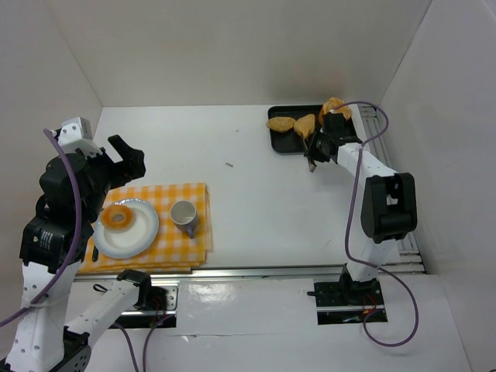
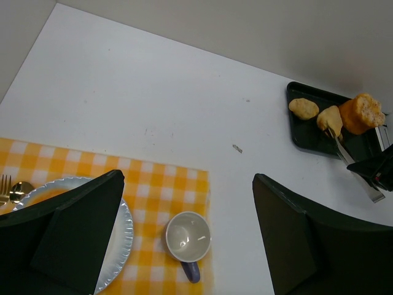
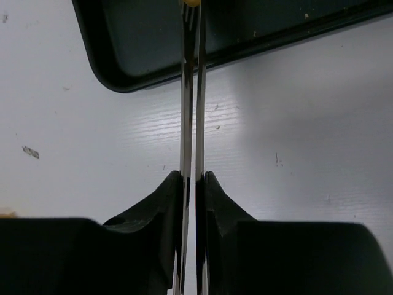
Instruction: Place the bread
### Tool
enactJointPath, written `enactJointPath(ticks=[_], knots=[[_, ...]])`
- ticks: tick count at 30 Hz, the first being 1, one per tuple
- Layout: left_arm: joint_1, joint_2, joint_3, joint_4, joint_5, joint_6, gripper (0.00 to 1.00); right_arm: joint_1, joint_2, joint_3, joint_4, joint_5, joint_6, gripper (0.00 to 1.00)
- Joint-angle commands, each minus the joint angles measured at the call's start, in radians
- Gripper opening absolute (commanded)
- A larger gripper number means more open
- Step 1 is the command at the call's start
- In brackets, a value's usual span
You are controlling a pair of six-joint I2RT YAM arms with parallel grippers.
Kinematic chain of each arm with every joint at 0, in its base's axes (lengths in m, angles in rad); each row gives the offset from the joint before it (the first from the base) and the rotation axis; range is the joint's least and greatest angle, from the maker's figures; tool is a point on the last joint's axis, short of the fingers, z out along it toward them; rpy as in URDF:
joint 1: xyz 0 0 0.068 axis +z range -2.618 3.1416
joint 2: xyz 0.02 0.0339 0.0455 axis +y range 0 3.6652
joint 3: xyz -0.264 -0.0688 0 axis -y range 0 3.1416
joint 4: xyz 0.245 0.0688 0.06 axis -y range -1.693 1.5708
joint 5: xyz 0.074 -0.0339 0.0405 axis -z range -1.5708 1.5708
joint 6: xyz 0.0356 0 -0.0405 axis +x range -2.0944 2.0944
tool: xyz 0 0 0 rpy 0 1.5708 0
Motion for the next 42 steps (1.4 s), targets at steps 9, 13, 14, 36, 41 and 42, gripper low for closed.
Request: enactJointPath(ticks=[9,13,14,36,41,42], knots=[[-0.004,-0.002,0.002,0.037,-0.003,0.018,0.99,0.047,-0.202,0.051,-0.038,0.032,-0.039,0.00],[-0.004,-0.002,0.001,0.037,-0.003,0.018,0.99,0.104,-0.270,0.060,-0.072,-0.026,-0.099,0.00],[-0.004,-0.002,0.001,0.037,-0.003,0.018,0.99,0.122,-0.282,0.060,-0.072,-0.042,-0.099,0.00],[-0.004,-0.011,0.080,0.037,-0.066,0.027,0.99,0.948,0.075,0.456,-0.236,-0.218,-0.243,0.00],[-0.004,-0.020,0.080,0.037,-0.066,0.027,0.99,0.975,0.109,0.465,-0.254,-0.234,-0.255,0.03],[-0.004,-0.020,0.080,0.037,-0.066,0.027,0.99,0.975,0.109,0.465,-0.254,-0.244,-0.255,0.04]])
